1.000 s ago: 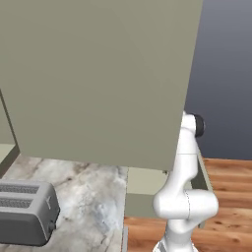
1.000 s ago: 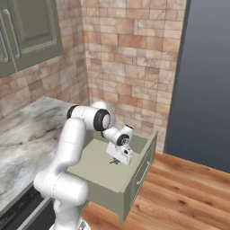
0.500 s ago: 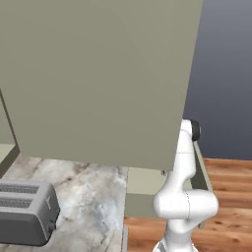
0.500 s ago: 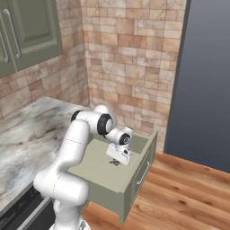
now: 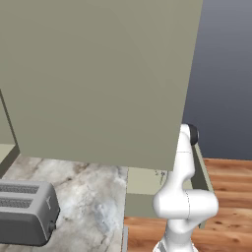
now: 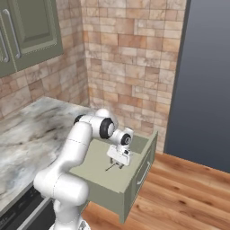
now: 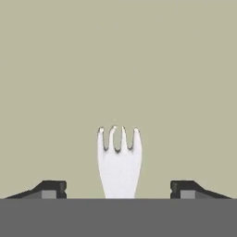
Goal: Organize the utensils by type. Pick up the wooden spoons from the counter and place them in the open cabinet. Then pick up the metallic utensils from the counter and place them in the open drawer.
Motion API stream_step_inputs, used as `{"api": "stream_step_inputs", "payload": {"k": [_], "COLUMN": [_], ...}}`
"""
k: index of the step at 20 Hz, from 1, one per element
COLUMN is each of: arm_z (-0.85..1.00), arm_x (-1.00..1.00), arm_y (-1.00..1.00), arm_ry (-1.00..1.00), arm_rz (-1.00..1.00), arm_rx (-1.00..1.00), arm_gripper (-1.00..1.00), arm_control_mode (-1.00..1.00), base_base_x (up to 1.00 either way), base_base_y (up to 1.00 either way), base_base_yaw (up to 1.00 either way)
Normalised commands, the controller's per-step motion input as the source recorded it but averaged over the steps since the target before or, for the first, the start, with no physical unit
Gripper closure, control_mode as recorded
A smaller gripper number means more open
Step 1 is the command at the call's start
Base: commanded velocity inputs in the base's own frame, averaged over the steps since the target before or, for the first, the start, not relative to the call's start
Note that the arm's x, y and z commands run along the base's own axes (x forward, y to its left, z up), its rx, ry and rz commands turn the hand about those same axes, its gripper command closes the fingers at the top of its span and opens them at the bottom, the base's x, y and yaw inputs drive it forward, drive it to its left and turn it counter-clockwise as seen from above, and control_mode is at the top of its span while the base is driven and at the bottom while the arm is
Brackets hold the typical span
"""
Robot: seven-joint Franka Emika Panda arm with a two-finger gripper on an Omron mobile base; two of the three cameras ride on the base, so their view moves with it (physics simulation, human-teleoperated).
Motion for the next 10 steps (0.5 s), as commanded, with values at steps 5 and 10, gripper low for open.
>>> {"api": "stream_step_inputs", "payload": {"k": [5,10], "arm_z": [-0.03,0.4], "arm_x": [0.0,0.0], "arm_y": [0.0,0.0], "arm_ry": [0.02,0.0], "arm_rz": [0.0,0.0], "arm_rx": [0.0,0.0], "arm_gripper": [-1.0,-1.0], "arm_control_mode": [-1.0,-1.0], "base_base_x": [0.0,0.0], "base_base_y": [0.0,0.0], "base_base_yaw": [0.0,0.0]}}
